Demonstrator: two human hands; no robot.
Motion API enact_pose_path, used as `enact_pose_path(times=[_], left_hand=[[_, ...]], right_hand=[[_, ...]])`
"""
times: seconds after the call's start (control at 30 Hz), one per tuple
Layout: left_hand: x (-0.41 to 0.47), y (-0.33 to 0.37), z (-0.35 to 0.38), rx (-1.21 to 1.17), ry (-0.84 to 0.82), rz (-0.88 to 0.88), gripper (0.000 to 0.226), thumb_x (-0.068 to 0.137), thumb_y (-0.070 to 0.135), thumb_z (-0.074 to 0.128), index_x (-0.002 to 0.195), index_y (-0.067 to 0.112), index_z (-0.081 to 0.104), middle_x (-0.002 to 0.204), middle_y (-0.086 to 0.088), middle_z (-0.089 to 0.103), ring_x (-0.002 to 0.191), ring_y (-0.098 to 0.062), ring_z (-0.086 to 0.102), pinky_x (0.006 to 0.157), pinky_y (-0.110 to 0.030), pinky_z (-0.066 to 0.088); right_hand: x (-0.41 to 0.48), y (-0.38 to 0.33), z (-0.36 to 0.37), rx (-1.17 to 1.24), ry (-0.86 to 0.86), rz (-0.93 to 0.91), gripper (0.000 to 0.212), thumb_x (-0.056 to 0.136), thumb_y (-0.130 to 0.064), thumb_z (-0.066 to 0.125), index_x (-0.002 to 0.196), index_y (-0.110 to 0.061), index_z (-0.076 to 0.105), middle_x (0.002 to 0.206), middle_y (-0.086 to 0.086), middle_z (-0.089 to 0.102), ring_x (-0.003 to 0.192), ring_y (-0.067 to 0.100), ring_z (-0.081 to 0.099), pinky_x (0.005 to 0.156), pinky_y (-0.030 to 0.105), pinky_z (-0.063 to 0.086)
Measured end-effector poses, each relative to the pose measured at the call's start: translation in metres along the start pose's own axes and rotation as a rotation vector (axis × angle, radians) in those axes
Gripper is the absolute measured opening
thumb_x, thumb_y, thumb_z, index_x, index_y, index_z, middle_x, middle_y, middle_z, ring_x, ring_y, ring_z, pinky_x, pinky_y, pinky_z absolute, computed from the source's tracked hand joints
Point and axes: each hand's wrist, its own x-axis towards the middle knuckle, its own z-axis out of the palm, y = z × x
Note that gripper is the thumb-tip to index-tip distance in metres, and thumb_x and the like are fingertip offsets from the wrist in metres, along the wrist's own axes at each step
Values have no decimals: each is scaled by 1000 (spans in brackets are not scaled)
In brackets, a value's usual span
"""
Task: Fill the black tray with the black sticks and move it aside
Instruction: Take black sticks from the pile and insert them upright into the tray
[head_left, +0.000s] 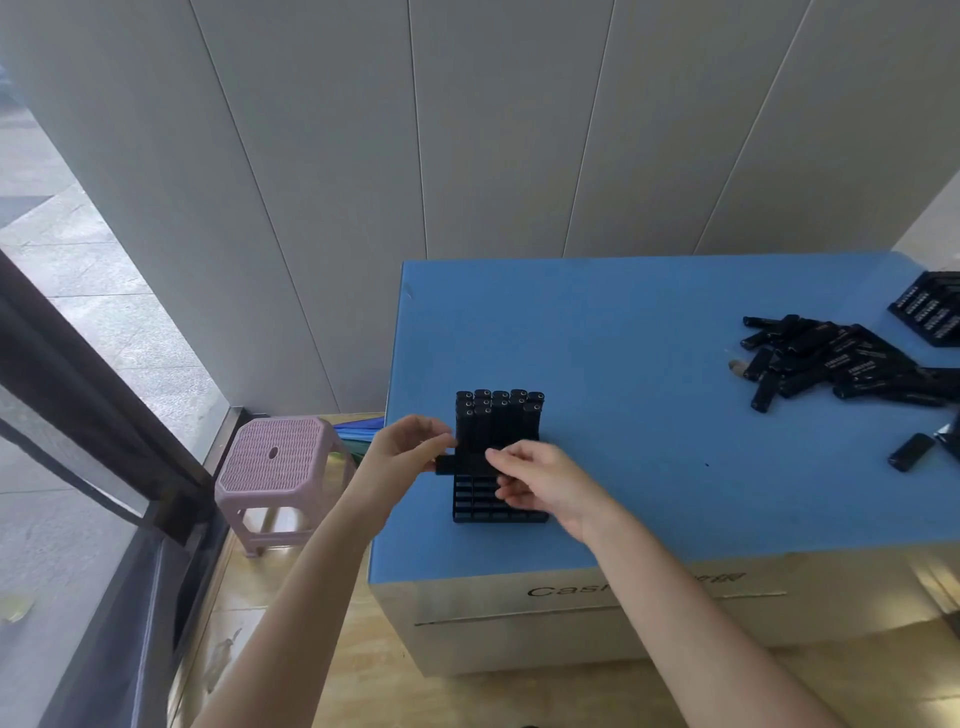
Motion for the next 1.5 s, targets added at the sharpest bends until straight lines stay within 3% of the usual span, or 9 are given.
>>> enact_pose_path(times=[0.13,0.3,0.57,0.7,1.0,1.17,1.3,1.4,1.5], left_hand=[[6,-4,-8,591,113,157,6,91,15,56,87,16,61,84,4,64,80,-15,60,78,-29,49],[7,-1,-9,966,96,224,17,94,23,48,100,16,62,91,9,60,82,-12,57,80,-30,48],[6,-7,-18,1042,83,208,17,94,27,48,99,18,61,92,11,61,79,-10,54,88,-31,44],[5,-7,-21,1029,65,173,18,94,27,49,102,17,61,91,11,59,82,-12,55,84,-38,50],[7,-1,-20,1036,44,198,19,94,27,49,103,17,61,103,7,64,83,-9,55,75,-24,41],[8,3,-16,1070,3,221,19,95,30,47,103,20,61,105,9,63,87,-11,57,77,-24,37],[7,13,7,1036,-76,301,17,94,29,47,100,21,61,99,12,62,85,-11,58,72,-25,42],[5,18,39,1001,-166,378,15,93,28,48,99,21,61,92,14,57,86,-13,58,76,-30,49],[3,18,78,1005,-261,440,16,94,26,48,101,19,61,93,13,53,85,-14,58,73,-31,49]], right_hand=[[7,2,-21,-502,328,-412,8,79,-19,72,84,-19,67,81,-1,64,69,15,64,71,21,52],[20,-8,-26,-862,442,-602,16,83,-24,67,96,-13,69,89,0,65,74,15,62,73,27,49],[34,-10,-21,-905,351,-630,18,84,-16,66,102,-12,64,99,-1,68,87,16,63,82,30,51],[36,-12,-20,-975,341,-657,14,84,-18,66,96,-12,65,94,-2,68,83,16,63,78,32,51],[41,-4,-16,-1169,516,-858,21,72,-10,76,90,-19,73,73,-3,56,64,18,55,51,26,42],[28,6,-15,-1099,509,-798,37,79,-8,65,115,-15,64,87,1,58,78,19,56,68,32,47],[2,23,-29,-796,598,-599,24,87,-12,57,107,-21,65,84,-12,53,66,2,50,58,17,38],[-17,42,-56,-772,643,-487,18,88,-13,57,102,-20,67,87,-14,55,67,-7,49,59,8,36],[-37,52,-90,-752,669,-367,17,89,-14,56,101,-20,67,91,-12,58,74,-1,52,66,16,43]])
